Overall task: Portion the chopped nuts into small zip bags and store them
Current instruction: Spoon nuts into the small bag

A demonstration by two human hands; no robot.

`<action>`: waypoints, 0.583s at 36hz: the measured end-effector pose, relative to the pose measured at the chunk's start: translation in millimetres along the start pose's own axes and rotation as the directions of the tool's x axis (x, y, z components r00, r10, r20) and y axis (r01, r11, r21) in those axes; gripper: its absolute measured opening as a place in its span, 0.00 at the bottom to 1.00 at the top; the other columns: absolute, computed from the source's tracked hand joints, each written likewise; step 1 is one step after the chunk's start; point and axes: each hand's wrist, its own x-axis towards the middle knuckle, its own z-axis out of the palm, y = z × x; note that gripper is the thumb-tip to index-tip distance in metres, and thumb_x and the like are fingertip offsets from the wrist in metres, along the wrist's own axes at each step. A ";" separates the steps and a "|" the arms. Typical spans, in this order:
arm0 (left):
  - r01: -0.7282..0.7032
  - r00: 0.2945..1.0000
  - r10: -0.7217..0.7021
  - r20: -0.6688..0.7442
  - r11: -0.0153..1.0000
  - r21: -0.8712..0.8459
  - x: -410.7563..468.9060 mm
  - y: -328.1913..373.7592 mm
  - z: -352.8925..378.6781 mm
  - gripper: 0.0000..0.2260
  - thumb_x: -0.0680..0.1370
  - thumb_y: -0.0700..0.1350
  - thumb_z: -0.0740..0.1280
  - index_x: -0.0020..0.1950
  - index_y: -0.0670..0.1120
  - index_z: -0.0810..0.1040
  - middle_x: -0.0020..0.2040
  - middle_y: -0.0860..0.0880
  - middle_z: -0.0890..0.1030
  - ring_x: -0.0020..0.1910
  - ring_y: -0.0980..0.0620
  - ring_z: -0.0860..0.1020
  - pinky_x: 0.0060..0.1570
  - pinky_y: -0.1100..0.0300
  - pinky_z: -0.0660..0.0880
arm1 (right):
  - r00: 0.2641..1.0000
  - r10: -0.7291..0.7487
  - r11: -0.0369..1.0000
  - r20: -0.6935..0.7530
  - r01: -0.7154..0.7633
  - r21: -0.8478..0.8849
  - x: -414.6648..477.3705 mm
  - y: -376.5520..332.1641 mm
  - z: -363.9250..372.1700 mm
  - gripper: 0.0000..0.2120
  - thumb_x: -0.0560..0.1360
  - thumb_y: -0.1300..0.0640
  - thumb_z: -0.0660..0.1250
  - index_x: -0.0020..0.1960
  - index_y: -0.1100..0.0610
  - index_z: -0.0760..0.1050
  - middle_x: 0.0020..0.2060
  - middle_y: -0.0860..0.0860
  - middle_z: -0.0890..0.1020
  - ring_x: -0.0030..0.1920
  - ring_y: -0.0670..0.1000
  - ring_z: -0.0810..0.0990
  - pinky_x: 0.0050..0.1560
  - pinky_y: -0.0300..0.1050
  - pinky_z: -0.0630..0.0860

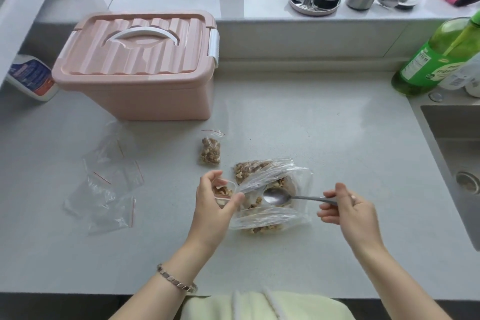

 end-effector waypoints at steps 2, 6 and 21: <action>-0.009 1.000 0.009 -0.003 1.000 0.004 0.7 1.3 0.0 0.22 0.73 0.43 0.70 0.52 0.63 0.62 0.52 0.53 0.72 0.54 0.54 0.73 0.49 0.72 0.67 | 0.992 0.112 0.993 0.052 -0.114 0.033 8.4 18.6 7.9 0.14 0.79 0.55 0.58 0.40 0.61 0.75 0.31 0.59 0.79 0.25 0.46 0.80 0.26 0.35 0.77; -0.022 1.000 0.022 0.009 1.000 0.006 0.0 4.1 -0.4 0.20 0.73 0.43 0.70 0.53 0.62 0.63 0.52 0.53 0.72 0.52 0.56 0.73 0.48 0.74 0.68 | 0.973 0.225 0.974 0.055 -0.225 -0.009 14.3 39.5 9.2 0.06 0.76 0.64 0.63 0.42 0.64 0.76 0.33 0.61 0.80 0.28 0.50 0.81 0.28 0.35 0.78; -0.006 1.000 0.004 -0.030 0.996 -0.086 3.0 27.8 8.1 0.19 0.72 0.43 0.71 0.51 0.60 0.65 0.50 0.53 0.73 0.45 0.61 0.74 0.49 0.65 0.71 | 0.721 -0.361 0.705 0.592 0.626 -0.332 -39.2 -14.9 80.4 0.19 0.66 0.56 0.74 0.55 0.55 0.75 0.45 0.44 0.77 0.47 0.41 0.73 0.46 0.27 0.69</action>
